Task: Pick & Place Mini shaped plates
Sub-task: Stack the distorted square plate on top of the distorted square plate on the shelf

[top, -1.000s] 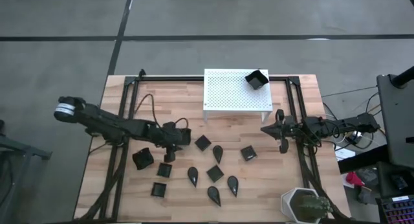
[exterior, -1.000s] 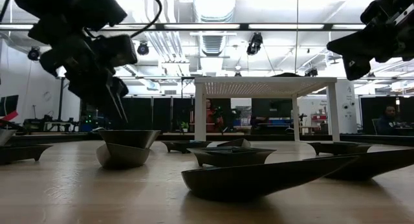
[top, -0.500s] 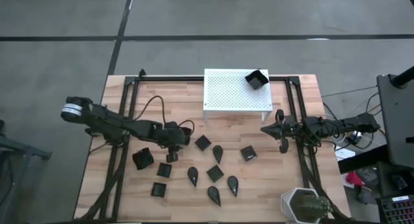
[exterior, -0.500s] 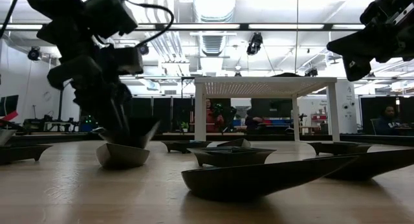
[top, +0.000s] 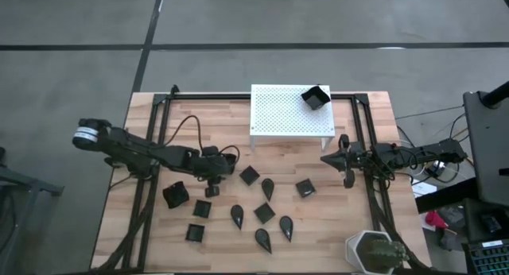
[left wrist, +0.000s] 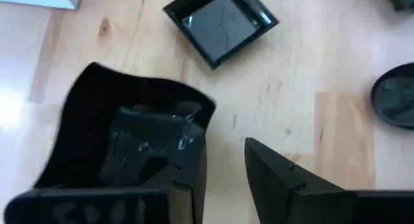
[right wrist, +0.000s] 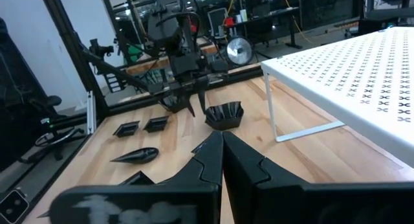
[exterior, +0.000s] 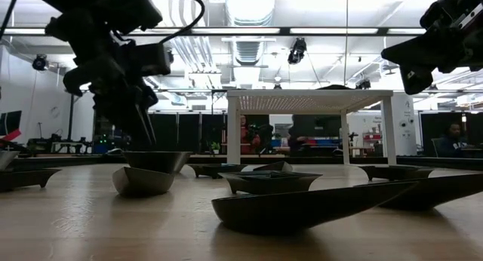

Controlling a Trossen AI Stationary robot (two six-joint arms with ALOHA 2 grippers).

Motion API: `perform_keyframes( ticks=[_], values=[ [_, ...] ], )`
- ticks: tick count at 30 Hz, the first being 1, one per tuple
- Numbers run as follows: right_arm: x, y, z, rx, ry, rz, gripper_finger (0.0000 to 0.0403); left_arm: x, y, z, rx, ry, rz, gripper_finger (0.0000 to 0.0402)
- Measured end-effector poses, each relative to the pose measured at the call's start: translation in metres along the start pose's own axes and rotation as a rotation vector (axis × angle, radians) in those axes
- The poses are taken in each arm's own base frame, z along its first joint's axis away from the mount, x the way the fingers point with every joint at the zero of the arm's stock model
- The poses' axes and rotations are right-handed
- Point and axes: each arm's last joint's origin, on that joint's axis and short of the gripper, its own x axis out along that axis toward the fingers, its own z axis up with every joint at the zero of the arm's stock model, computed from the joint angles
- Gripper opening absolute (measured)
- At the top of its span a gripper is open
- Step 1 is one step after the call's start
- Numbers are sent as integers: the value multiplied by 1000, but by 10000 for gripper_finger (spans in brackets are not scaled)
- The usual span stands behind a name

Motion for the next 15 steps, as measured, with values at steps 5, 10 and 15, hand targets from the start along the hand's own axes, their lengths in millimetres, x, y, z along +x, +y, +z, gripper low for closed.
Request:
perform_keyframes(
  ticks=[5, 10, 15],
  values=[
    [0, 0, 0, 0, 0, 0, 8, -2, 2, -2, 17, 42, 56, 99],
    [0, 0, 0, 0, 0, 0, 8, -1, 3, -5, 32, 52, 63, 99],
    [0, 0, -1, -2, 5, -2, 8, 2, 3, -9, 40, 69, 63, 99]
  ],
)
